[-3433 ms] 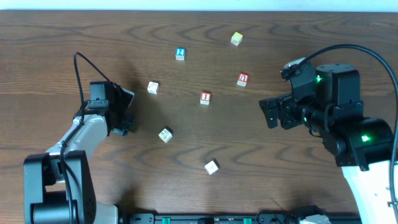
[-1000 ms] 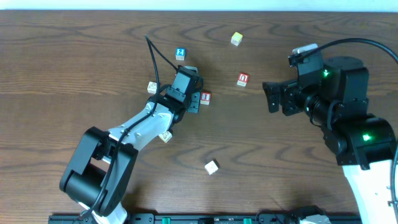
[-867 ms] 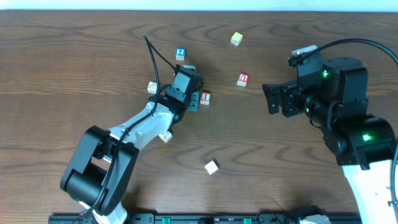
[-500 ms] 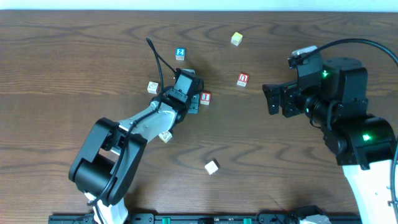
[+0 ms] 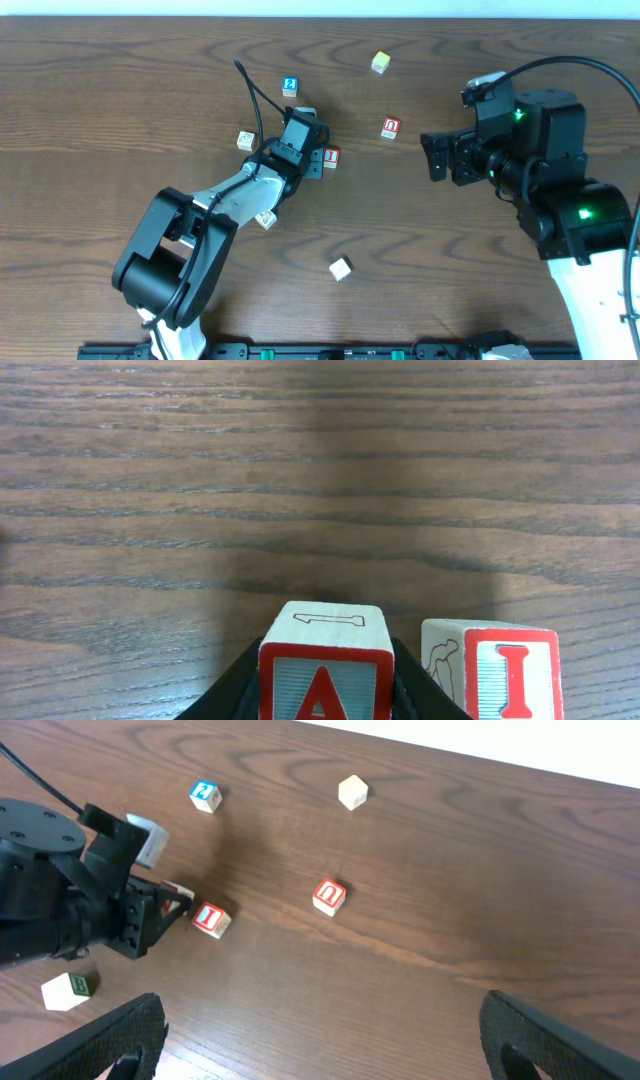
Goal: Spell out Ai2
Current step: 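Carry the 'A' block and lower it just left of the 'I' block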
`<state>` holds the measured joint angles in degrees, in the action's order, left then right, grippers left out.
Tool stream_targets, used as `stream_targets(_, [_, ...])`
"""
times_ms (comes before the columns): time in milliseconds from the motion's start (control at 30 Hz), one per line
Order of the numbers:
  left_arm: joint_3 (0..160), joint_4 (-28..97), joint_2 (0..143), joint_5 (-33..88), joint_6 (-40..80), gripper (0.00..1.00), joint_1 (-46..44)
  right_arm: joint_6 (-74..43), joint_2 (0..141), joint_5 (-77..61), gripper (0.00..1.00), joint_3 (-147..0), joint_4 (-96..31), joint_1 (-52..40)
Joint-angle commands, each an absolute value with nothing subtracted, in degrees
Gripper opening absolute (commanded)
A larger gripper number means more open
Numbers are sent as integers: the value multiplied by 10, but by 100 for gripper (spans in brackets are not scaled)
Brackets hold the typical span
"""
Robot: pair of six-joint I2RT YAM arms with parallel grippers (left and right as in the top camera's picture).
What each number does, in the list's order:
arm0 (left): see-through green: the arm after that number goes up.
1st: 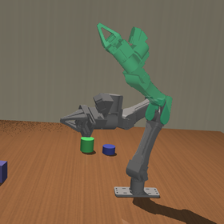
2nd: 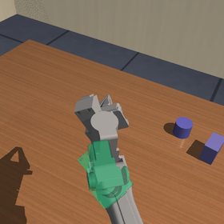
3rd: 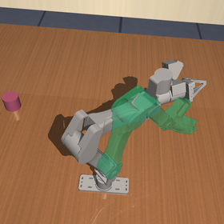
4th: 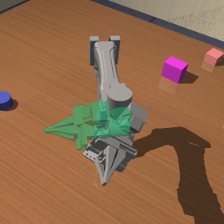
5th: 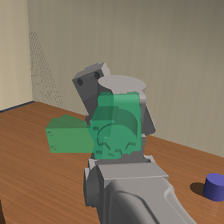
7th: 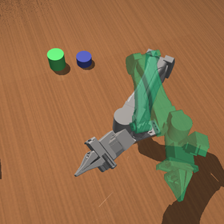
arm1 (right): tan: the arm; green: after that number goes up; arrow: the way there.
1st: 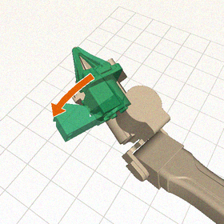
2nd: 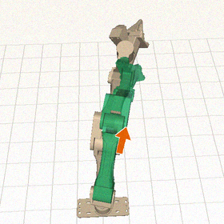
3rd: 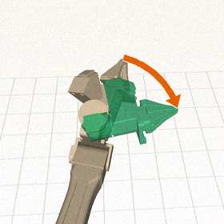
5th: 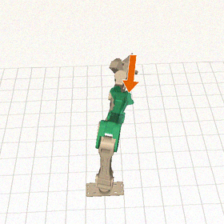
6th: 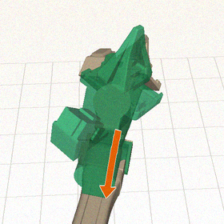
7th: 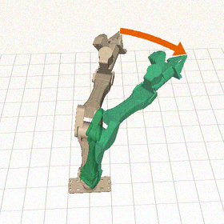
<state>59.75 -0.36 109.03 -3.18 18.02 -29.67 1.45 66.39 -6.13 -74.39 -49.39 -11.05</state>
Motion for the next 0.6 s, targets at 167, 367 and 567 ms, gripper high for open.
stream_targets(167, [617, 3, 1103, -29, 185, 6, -298, 3, 665, -58, 99, -742, -489, -108])
stream_targets(367, [617, 6, 1106, -29, 185, 6, -304, 2, 666, -58, 99, -742, -484, -108])
stream_targets(567, [617, 20, 1114, -27, 193, 6, -305, 3, 666, -58, 99, -742, -484, -108])
